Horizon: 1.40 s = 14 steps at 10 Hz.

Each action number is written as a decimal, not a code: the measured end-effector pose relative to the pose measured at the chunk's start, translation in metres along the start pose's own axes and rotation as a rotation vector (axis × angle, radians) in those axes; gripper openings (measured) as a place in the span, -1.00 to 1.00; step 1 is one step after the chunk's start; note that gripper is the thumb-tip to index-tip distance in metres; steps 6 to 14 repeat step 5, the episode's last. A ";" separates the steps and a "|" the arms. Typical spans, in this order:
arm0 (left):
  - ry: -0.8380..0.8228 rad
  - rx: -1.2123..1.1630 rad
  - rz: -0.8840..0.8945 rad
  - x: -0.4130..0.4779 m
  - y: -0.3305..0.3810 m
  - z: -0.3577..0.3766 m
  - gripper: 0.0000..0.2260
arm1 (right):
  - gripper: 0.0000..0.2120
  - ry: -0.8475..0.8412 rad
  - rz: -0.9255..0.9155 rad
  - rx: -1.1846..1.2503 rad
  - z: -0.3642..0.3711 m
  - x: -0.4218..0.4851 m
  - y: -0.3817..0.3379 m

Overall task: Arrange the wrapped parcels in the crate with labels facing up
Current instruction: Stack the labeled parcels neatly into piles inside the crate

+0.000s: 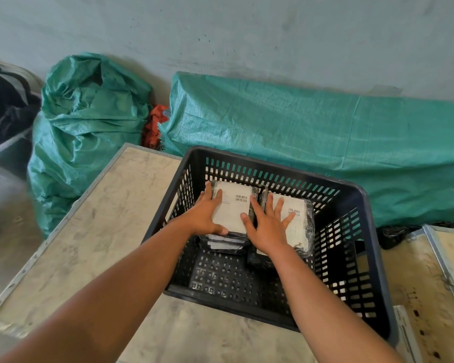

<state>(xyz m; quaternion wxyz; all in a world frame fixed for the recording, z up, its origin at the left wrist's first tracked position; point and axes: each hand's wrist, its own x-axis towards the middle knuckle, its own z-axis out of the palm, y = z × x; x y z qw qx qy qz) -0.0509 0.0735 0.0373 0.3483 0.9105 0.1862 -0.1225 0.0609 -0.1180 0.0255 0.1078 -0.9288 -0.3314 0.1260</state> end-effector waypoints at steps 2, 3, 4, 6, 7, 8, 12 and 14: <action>0.017 -0.001 0.014 0.003 -0.004 0.002 0.16 | -0.11 -0.037 0.019 -0.013 0.003 0.003 0.000; 0.031 0.019 0.008 -0.001 -0.001 0.002 0.15 | -0.11 -0.071 0.025 -0.009 -0.001 0.001 -0.001; 0.038 0.039 -0.001 -0.005 0.001 0.004 0.11 | -0.13 -0.124 0.033 0.050 -0.011 0.001 -0.001; 0.040 0.146 -0.020 -0.010 0.016 -0.002 0.03 | -0.19 -0.148 0.000 0.102 -0.029 0.000 -0.002; 0.040 0.146 -0.020 -0.010 0.016 -0.002 0.03 | -0.19 -0.148 0.000 0.102 -0.029 0.000 -0.002; 0.040 0.146 -0.020 -0.010 0.016 -0.002 0.03 | -0.19 -0.148 0.000 0.102 -0.029 0.000 -0.002; 0.040 0.146 -0.020 -0.010 0.016 -0.002 0.03 | -0.19 -0.148 0.000 0.102 -0.029 0.000 -0.002; 0.040 0.146 -0.020 -0.010 0.016 -0.002 0.03 | -0.19 -0.148 0.000 0.102 -0.029 0.000 -0.002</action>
